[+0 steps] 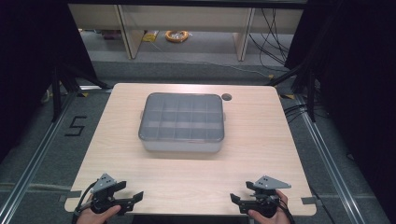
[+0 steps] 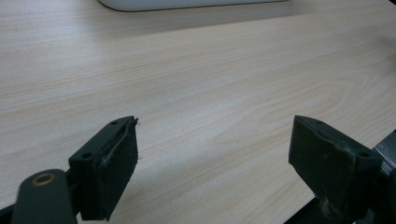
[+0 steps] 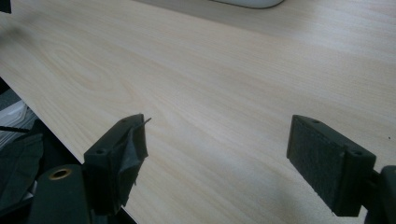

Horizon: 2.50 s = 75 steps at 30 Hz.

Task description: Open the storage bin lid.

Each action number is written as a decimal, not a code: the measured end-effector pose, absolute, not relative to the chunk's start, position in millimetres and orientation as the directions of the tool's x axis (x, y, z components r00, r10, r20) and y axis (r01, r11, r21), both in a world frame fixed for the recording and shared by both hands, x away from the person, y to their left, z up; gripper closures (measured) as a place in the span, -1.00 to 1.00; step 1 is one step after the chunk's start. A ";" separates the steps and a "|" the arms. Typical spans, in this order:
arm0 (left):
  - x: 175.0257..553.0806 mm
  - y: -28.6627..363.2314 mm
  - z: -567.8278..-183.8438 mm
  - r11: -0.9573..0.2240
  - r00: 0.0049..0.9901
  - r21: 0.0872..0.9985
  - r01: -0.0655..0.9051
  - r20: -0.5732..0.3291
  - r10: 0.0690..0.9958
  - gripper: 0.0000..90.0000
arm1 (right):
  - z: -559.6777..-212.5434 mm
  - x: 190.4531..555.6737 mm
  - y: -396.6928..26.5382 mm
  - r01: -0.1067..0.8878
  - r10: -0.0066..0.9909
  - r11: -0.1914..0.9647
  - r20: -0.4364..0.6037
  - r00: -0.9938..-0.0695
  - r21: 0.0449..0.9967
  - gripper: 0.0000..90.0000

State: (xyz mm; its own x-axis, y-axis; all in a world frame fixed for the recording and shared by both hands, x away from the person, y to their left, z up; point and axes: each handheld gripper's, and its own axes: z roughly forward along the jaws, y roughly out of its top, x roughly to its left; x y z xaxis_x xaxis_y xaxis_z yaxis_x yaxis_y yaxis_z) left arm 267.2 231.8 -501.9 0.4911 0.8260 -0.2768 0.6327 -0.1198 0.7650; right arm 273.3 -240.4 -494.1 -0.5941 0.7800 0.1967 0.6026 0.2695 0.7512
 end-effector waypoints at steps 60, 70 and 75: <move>329.2 238.9 -469.8 -0.013 0.456 0.772 0.635 -0.361 0.813 -0.64 | -465.3 347.1 -235.4 0.559 0.754 0.153 0.269 -0.599 0.815 -0.40; 357.6 240.4 -455.4 0.030 0.432 0.771 0.636 -0.388 0.814 -0.53 | -447.5 383.0 -233.9 0.560 0.754 0.091 0.310 -0.579 0.824 -0.32; 382.9 242.4 -446.4 0.050 0.414 0.774 0.631 -0.391 0.822 -0.47 | -445.1 409.2 -235.0 0.580 0.752 0.070 0.339 -0.565 0.812 -0.32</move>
